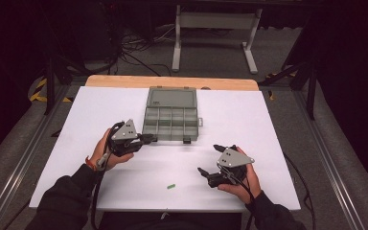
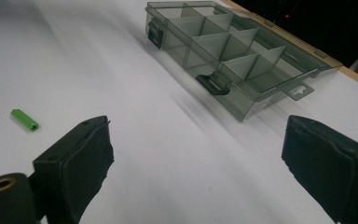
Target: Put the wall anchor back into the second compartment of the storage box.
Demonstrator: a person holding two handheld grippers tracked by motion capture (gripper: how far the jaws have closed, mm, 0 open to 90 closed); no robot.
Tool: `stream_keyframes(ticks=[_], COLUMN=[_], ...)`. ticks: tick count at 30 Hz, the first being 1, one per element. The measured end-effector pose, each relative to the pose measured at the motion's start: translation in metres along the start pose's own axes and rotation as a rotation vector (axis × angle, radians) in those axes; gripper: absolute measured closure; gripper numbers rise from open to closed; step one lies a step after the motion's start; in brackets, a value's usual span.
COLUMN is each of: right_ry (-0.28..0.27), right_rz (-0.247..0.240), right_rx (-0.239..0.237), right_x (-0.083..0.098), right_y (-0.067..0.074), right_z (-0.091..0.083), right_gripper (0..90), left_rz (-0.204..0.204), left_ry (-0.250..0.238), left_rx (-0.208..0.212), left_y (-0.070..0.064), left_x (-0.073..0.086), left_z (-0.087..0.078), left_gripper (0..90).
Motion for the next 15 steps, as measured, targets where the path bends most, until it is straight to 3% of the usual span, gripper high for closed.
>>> stream_keyframes(ticks=[4, 6, 15], right_ry=[-0.001, 0.001, 0.004], right_rz=[0.0, 0.001, -0.001], right_rx=[0.001, 0.0, -0.001], right_x=[0.0, 0.0, 0.001], right_y=[0.0, 0.0, -0.001], right_z=[0.0, 0.0, 0.0], right_gripper=[8.7, 8.7, 8.7], left_rz=[-0.028, -0.022, -0.039], left_ry=[-0.011, -0.005, 0.028], left_rx=[-0.014, -0.023, -0.036], left_y=[0.013, 0.018, 0.031], left_x=[-0.009, -0.013, -0.025], left_z=[0.007, 0.012, 0.034], left_gripper=[84.3, 84.3, 84.3])
Point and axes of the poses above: each handheld gripper's, and its own axes: z roughly forward along the jaws, x roughly out of its underside, y roughly to its left, the point moved 3 cm from there along z, roughly forward along the jaws, and after that the axes turned 12 degrees about -x, right-handed, at the moved point
